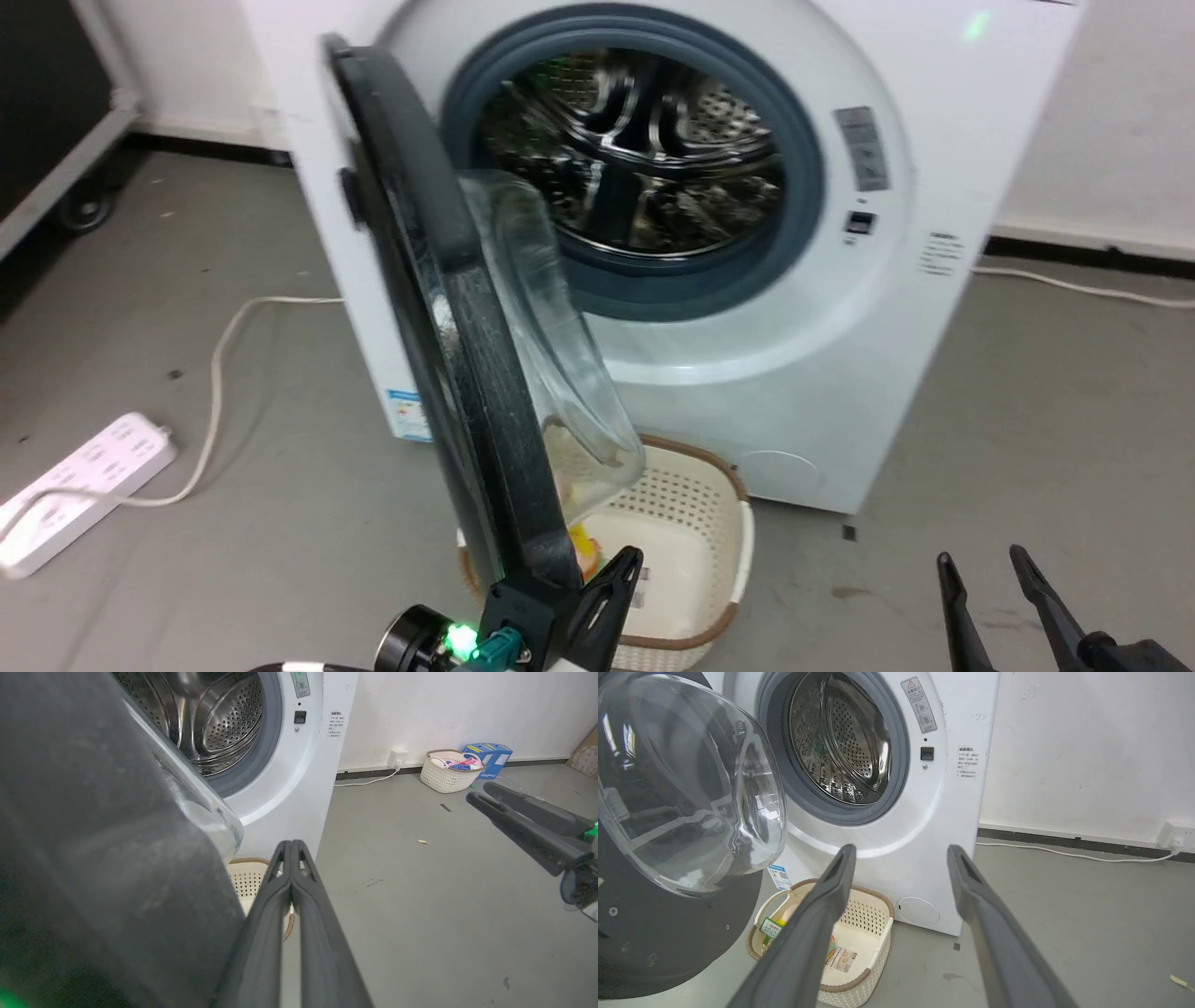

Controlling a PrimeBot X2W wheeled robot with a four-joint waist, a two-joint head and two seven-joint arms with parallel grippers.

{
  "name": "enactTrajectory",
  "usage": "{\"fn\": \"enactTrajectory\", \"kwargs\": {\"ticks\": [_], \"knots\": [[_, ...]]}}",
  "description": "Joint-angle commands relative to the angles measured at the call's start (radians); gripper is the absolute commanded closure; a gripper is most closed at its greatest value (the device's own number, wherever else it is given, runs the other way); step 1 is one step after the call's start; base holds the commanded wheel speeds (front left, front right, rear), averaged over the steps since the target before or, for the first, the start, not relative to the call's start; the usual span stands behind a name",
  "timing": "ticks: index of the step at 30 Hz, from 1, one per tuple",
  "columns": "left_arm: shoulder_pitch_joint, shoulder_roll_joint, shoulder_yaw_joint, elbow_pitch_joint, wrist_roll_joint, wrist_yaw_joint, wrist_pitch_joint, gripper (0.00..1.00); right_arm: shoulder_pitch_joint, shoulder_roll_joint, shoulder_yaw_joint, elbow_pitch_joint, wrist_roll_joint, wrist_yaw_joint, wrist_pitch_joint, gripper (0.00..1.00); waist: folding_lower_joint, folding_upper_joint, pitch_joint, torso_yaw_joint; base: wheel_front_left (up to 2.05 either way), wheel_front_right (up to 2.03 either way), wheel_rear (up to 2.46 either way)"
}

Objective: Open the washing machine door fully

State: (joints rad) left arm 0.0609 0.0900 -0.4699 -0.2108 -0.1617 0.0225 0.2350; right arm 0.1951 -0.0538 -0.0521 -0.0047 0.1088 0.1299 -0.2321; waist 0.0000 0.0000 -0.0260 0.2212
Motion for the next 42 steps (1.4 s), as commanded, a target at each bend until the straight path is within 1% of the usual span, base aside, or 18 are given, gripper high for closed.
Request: {"fn": "enactTrajectory", "kwargs": {"ticks": [1,2,3,4,5,6,7,8,9,10,12,13,18,23,29,36,39,42], "knots": [[0.008,0.011,0.009,0.007,-0.001,0.004,-0.005,1.0,0.004,0.004,0.001,0.006,0.01,0.001,-0.007,0.0,0.0,0.0,-0.011,0.051,0.0,0.0,0.0],[0.009,0.012,0.007,0.008,-0.001,0.004,-0.005,1.0,0.006,0.004,-0.001,0.007,0.012,0.001,-0.008,0.0,0.0,0.0,-0.015,0.073,0.0,0.0,0.0],[0.009,0.012,0.007,0.008,-0.001,0.004,-0.005,1.0,0.006,0.004,-0.001,0.007,0.012,0.001,-0.008,0.0,0.0,0.0,-0.015,0.073,0.0,0.0,0.0],[0.013,0.015,0.007,0.007,-0.002,0.006,-0.004,1.0,0.008,0.004,0.0,0.011,0.016,0.001,-0.01,0.0,0.0,0.0,-0.022,0.116,0.0,0.0,0.0],[0.013,0.015,0.007,0.007,-0.002,0.006,-0.004,1.0,0.008,0.004,0.0,0.011,0.016,0.001,-0.01,0.0,0.0,0.0,-0.022,0.116,0.0,0.0,0.0],[0.018,0.02,0.009,0.006,-0.003,0.009,-0.003,1.0,0.007,0.004,0.003,0.014,0.018,0.001,-0.011,0.0,0.0,0.0,-0.028,0.159,0.0,0.0,0.0],[0.018,0.02,0.009,0.006,-0.003,0.009,-0.003,1.0,0.007,0.004,0.003,0.014,0.018,0.001,-0.011,0.0,0.0,0.0,-0.028,0.159,0.0,0.0,0.0],[0.02,0.023,0.013,0.004,-0.004,0.012,-0.003,1.0,0.006,0.004,0.007,0.016,0.019,0.001,-0.012,0.0,0.0,0.0,-0.031,0.177,0.0,0.0,0.0],[0.023,0.028,0.018,0.0,-0.005,0.016,-0.002,1.0,0.005,0.004,0.007,0.021,0.02,0.001,-0.013,0.0,0.0,0.0,-0.036,0.22,0.0,0.0,0.0],[0.023,0.028,0.018,0.0,-0.005,0.016,-0.002,1.0,0.005,0.004,0.007,0.021,0.02,0.001,-0.013,0.0,0.0,0.0,-0.036,0.22,0.0,0.0,0.0],[0.026,0.034,0.025,-0.005,-0.005,0.021,0.0,1.0,0.005,0.004,0.01,0.025,0.023,0.001,-0.014,0.0,0.0,0.0,-0.04,0.258,0.0,0.0,0.0],[0.03,0.038,0.034,-0.011,-0.005,0.029,-0.002,1.0,-0.001,0.004,0.02,0.026,0.021,0.001,-0.013,0.0,0.0,0.0,-0.034,0.265,0.0,0.0,0.0],[0.044,0.047,0.088,-0.043,-0.004,0.076,-0.031,1.0,-0.054,0.004,0.065,0.039,0.001,0.001,0.001,0.0,0.0,0.0,-0.002,0.29,0.0,0.0,0.0],[0.05,0.054,0.165,-0.057,-0.018,0.124,-0.069,1.0,-0.106,0.003,0.104,0.064,-0.013,0.001,0.013,0.0,0.0,0.0,0.02,0.304,0.0,0.0,0.0],[0.045,0.078,0.266,-0.052,-0.052,0.159,-0.102,1.0,-0.134,-0.008,0.128,0.079,-0.015,0.001,0.022,0.0,0.0,0.0,0.044,0.313,0.0,0.0,0.0],[0.008,0.116,0.387,-0.006,-0.112,0.17,-0.143,1.0,-0.131,-0.037,0.122,0.054,-0.022,0.001,0.046,0.0,0.0,0.0,0.097,0.316,0.0,0.0,0.0],[-0.03,0.138,0.431,0.034,-0.139,0.163,-0.158,1.0,-0.121,-0.046,0.111,0.028,-0.028,0.001,0.062,0.0,0.0,0.0,0.125,0.316,0.0,0.0,0.0],[-0.084,0.163,0.467,0.087,-0.166,0.147,-0.167,1.0,-0.108,-0.052,0.096,-0.003,-0.036,0.001,0.079,0.0,0.0,0.0,0.151,0.317,0.0,0.0,0.0]]}}
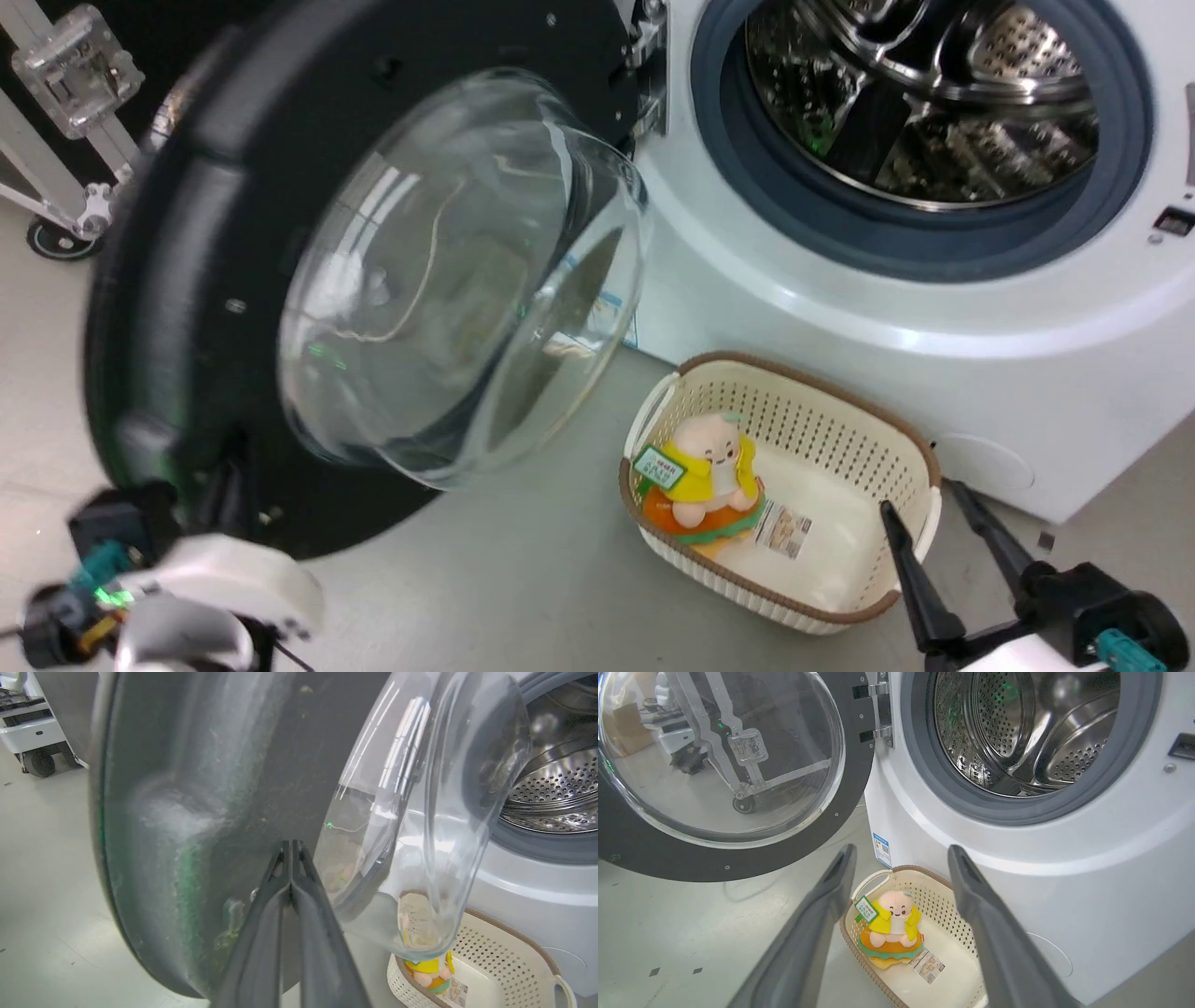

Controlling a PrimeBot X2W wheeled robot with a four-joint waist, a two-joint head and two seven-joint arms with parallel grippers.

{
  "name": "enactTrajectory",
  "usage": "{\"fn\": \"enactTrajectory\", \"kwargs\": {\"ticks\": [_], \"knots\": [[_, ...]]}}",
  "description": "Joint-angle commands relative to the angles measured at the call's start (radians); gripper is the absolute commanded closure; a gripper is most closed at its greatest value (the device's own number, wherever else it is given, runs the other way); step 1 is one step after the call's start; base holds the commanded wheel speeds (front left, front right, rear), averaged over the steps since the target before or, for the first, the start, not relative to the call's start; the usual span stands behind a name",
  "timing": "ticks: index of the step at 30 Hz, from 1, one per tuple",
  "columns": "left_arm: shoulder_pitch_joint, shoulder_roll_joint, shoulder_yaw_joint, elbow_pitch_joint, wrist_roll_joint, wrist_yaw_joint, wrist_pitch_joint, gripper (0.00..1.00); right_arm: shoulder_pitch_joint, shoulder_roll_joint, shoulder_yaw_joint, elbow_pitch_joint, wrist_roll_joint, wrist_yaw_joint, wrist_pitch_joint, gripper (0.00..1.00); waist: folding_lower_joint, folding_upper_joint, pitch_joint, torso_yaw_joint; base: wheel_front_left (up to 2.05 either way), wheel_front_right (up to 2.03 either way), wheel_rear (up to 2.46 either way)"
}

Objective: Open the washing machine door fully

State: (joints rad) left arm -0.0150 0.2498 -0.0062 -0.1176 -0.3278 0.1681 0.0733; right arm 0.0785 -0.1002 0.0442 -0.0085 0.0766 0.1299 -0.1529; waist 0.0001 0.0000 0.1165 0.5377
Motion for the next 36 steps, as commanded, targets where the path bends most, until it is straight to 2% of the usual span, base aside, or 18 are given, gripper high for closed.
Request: {"fn": "enactTrajectory", "kwargs": {"ticks": [1,15,24,30,36], "knots": [[-0.029,0.013,0.014,0.015,-0.007,-0.005,-0.009,1.0,0.014,-0.007,-0.005,-0.011,-0.007,0.001,0.005,0.0,-0.0001,0.0,0.017,0.001,0.0,0.0,0.0],[-0.364,0.139,0.15,0.414,-0.118,-0.074,-0.065,1.0,0.054,-0.034,-0.061,-0.161,-0.037,0.001,0.086,0.0,-0.0001,0.0,0.123,-0.019,0.0,0.0,0.0],[-0.465,0.193,0.163,0.613,-0.132,-0.129,-0.147,1.0,0.05,-0.038,-0.065,-0.189,-0.04,0.001,0.105,0.0,-0.0001,0.0,0.141,-0.042,0.0,0.0,0.0],[-0.466,0.199,0.14,0.66,-0.112,-0.145,-0.2,1.0,0.05,-0.031,-0.068,-0.17,-0.031,0.001,0.09,0.0,-0.0001,0.0,0.104,-0.051,0.0,0.0,0.0],[-0.399,0.169,0.075,0.577,-0.067,-0.15,-0.227,1.0,0.054,0.0,-0.067,-0.123,-0.018,0.001,0.048,0.0,-0.0001,0.0,0.02,-0.067,0.0,0.0,0.0]]}}
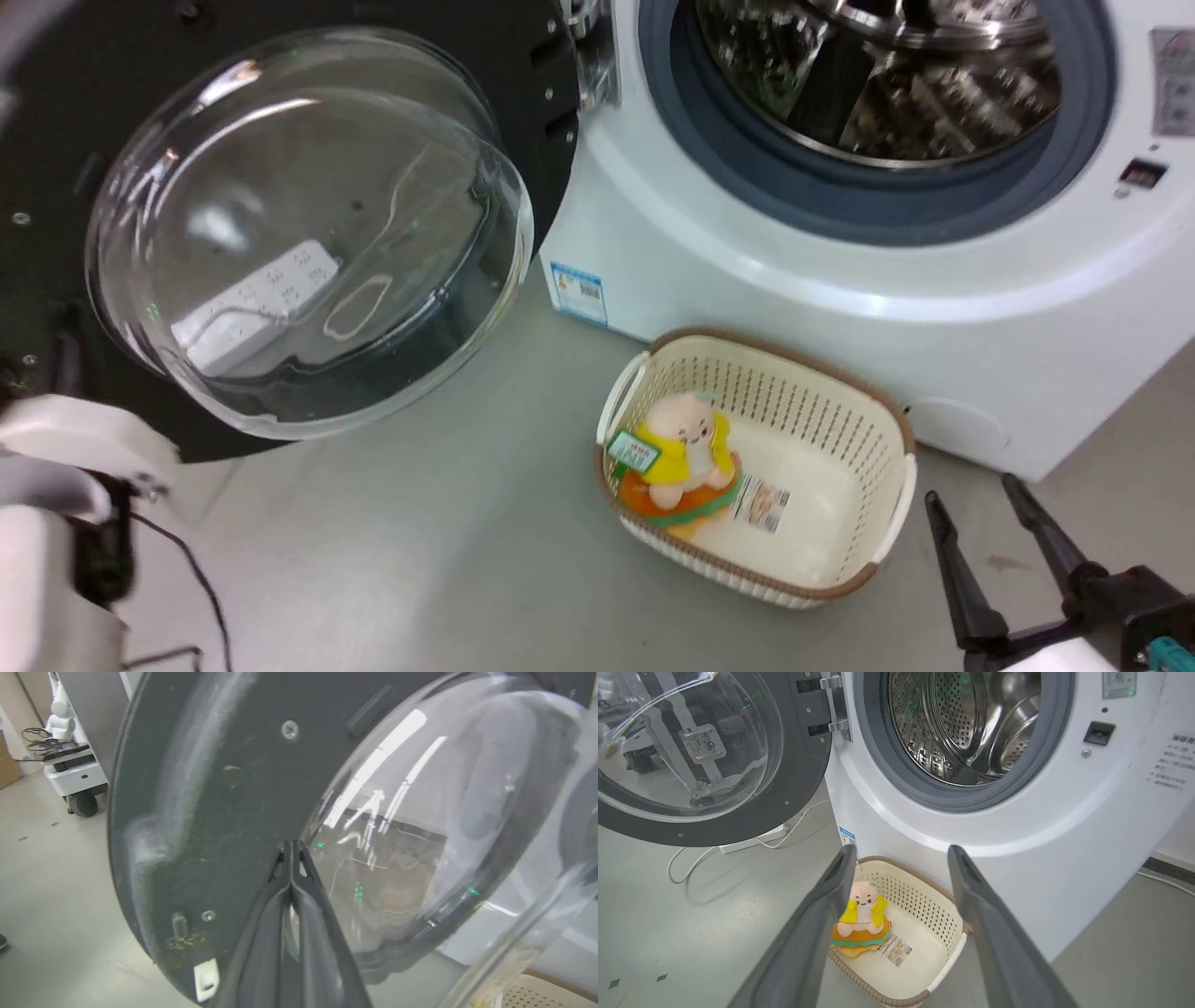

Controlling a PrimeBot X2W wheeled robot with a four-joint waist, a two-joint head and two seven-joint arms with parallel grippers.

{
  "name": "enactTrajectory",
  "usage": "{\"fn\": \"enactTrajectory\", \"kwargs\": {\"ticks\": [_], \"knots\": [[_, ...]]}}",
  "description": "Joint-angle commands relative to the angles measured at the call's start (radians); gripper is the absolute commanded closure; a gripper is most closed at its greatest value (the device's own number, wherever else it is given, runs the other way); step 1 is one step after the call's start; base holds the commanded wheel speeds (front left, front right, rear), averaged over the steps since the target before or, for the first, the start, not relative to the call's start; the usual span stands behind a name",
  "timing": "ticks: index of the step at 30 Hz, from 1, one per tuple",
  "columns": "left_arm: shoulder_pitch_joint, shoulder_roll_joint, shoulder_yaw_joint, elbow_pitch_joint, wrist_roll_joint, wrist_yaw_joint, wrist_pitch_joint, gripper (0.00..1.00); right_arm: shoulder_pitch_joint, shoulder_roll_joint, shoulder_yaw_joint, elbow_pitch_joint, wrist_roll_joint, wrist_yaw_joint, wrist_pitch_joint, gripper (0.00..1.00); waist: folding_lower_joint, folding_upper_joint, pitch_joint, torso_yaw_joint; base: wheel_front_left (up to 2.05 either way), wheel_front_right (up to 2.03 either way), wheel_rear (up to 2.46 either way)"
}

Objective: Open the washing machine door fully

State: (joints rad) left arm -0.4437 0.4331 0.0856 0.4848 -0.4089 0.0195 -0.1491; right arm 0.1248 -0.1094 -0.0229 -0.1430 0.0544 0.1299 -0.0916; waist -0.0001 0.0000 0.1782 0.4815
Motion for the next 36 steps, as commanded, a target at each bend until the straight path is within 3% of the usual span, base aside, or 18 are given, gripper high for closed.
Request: {"fn": "enactTrajectory", "kwargs": {"ticks": [1,9,15,30,31,32,36], "knots": [[0.046,-0.022,-0.031,-0.053,0.02,-0.003,-0.004,1.0,0.009,0.014,0.001,0.019,0.006,0.001,-0.021,0.0,0.0001,0.0,-0.055,-0.016,0.0,0.0,0.0],[0.195,-0.11,-0.134,-0.31,0.053,0.012,0.022,1.0,0.002,0.041,-0.012,0.062,0.015,0.001,-0.08,0.0,0.0001,0.0,-0.142,-0.08,0.0,0.0,0.0],[0.345,-0.19,-0.239,-0.506,0.073,0.032,0.042,1.0,0.001,0.055,-0.028,0.078,0.012,0.001,-0.117,0.0,0.0001,0.0,-0.192,-0.181,0.0,0.0,0.0],[0.502,-0.24,-0.307,-0.473,0.116,0.071,-0.053,1.0,0.025,0.059,-0.044,0.087,0.04,0.001,-0.145,0.0,0.0001,0.0,-0.202,-0.366,0.0,0.0,0.0],[0.507,-0.238,-0.313,-0.461,0.125,0.075,-0.056,0.56,0.03,0.059,-0.044,0.09,0.041,0.001,-0.146,0.0,0.0001,0.0,-0.202,-0.371,0.0,0.0,0.0],[0.512,-0.238,-0.32,-0.448,0.132,0.077,-0.058,0.0,0.035,0.059,-0.042,0.094,0.041,0.001,-0.147,0.0,0.0001,0.0,-0.202,-0.375,0.0,0.0,0.0],[0.525,-0.245,-0.333,-0.407,0.144,0.084,-0.073,0.0,0.046,0.059,-0.037,0.106,0.041,0.001,-0.152,0.0,0.0001,0.0,-0.202,-0.389,0.0,0.0,0.0]]}}
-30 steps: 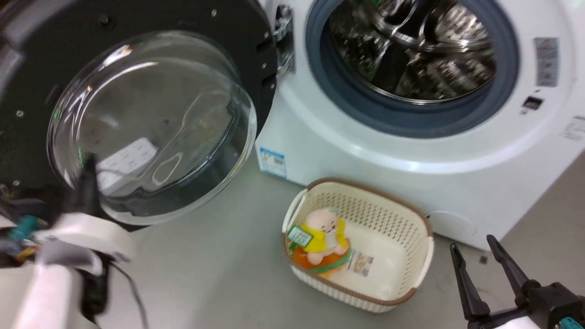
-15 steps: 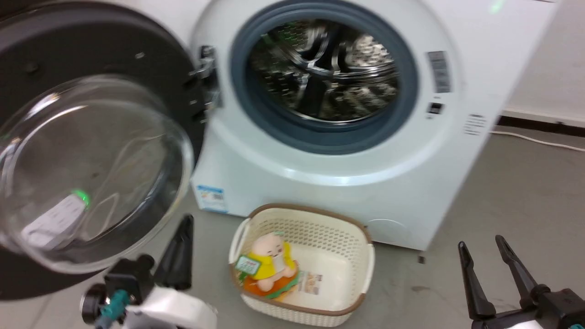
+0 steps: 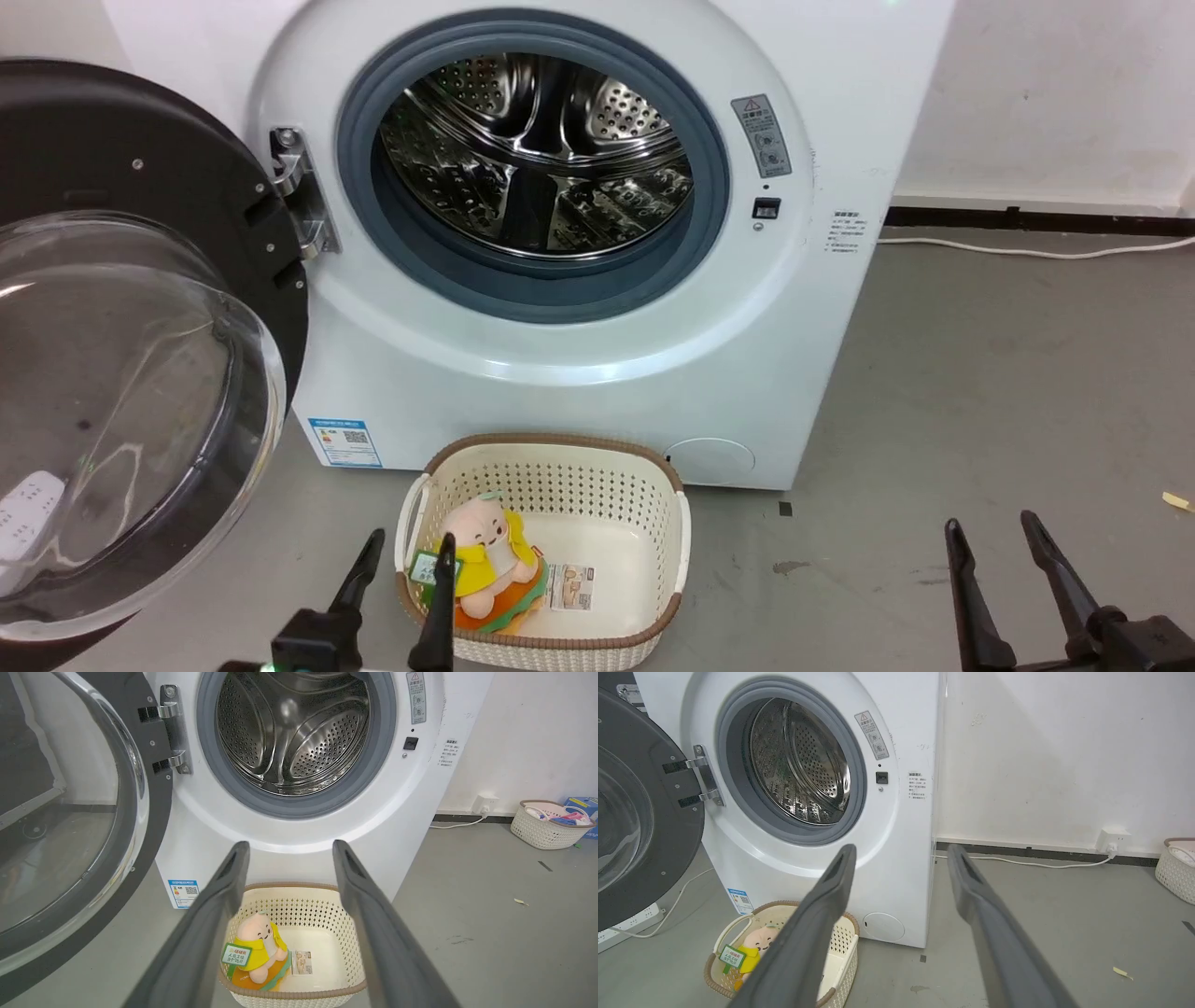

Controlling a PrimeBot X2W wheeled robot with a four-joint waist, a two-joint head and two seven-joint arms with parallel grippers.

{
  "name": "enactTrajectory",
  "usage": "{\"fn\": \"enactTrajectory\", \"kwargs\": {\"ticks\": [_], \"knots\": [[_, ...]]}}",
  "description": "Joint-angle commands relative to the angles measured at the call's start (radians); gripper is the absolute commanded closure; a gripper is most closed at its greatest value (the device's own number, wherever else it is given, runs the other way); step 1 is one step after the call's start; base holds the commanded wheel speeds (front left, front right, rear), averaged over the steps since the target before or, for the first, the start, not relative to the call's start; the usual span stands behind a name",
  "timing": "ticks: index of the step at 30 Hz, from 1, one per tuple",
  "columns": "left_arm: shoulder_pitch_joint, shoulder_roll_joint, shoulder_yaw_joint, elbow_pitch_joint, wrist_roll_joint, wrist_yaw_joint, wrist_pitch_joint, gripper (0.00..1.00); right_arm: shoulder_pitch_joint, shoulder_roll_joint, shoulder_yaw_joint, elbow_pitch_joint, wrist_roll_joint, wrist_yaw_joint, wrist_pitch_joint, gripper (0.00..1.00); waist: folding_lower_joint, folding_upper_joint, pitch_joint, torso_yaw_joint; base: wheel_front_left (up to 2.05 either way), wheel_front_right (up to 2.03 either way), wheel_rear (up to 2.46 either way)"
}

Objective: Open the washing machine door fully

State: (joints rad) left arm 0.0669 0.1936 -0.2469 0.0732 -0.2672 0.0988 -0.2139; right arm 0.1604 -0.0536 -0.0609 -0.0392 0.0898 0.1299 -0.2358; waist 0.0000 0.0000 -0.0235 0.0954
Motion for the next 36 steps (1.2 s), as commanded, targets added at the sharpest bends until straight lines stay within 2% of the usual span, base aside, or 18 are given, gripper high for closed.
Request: {"fn": "enactTrajectory", "kwargs": {"ticks": [1,12,36], "knots": [[0.017,-0.008,-0.003,0.011,0.005,0.006,-0.013,0.0,0.011,0.003,0.003,0.006,0.006,0.001,-0.009,0.0,0.0,0.0,0.0,-0.005,0.0,0.0,0.0],[0.022,-0.023,-0.02,0.034,0.053,0.031,-0.043,0.0,0.005,0.003,0.013,0.026,0.009,0.001,-0.017,0.0,0.0,0.0,0.002,-0.012,0.0,0.0,0.0],[0.014,-0.04,-0.007,0.016,0.088,0.015,-0.048,0.0,0.002,0.003,0.01,0.036,0.015,0.001,-0.021,0.0,0.0,0.0,-0.006,0.009,0.0,0.0,0.0]]}}
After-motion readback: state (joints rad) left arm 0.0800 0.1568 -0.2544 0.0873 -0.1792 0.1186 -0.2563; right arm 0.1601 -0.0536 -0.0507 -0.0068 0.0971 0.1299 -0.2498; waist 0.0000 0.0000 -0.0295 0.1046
